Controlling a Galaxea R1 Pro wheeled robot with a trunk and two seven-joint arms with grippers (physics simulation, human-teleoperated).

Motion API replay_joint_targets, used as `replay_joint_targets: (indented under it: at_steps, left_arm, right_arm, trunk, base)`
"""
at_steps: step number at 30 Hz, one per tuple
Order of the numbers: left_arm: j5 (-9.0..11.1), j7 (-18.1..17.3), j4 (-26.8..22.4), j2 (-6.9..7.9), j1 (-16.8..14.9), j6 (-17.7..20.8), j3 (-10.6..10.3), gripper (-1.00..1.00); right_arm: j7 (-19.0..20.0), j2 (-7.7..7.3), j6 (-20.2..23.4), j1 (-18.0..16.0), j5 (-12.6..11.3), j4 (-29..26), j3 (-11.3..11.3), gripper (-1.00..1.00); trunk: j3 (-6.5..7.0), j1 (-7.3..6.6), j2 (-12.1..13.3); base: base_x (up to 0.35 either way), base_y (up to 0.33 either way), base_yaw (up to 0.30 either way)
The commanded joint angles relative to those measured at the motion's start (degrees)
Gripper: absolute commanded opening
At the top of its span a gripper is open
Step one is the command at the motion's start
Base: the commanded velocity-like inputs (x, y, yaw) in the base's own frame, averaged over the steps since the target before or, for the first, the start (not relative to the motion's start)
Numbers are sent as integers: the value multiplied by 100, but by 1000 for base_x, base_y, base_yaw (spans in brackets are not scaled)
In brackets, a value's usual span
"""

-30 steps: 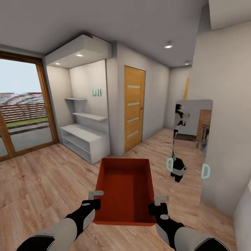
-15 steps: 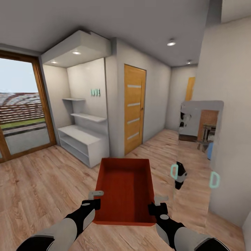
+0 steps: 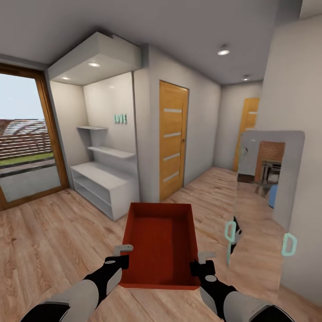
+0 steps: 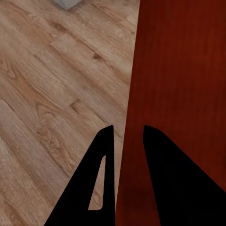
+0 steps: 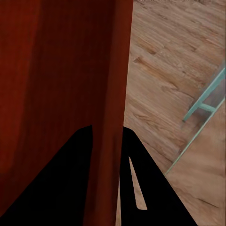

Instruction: Move the two storage containers from the living room to the garage. In the garage, place one container on the floor and stack the other container on top of it (either order is fine).

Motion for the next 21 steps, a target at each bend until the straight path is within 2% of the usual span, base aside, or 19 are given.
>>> replay_joint_targets:
  at_steps: [1, 21]
  left_arm:
    - [-34, 71, -10, 24, 1, 18, -2, -100]
    - [-35, 66, -9, 16, 1, 18, -2, -100]
  right_arm:
    - [2, 4, -10, -9, 14, -14, -449, -100]
    - [2, 5, -17, -9, 13, -12, -449, -100]
  trunk:
    - [-10, 5, -9]
    - [-10, 5, -9]
  base:
    - [322, 0, 0]
    - [322, 0, 0]
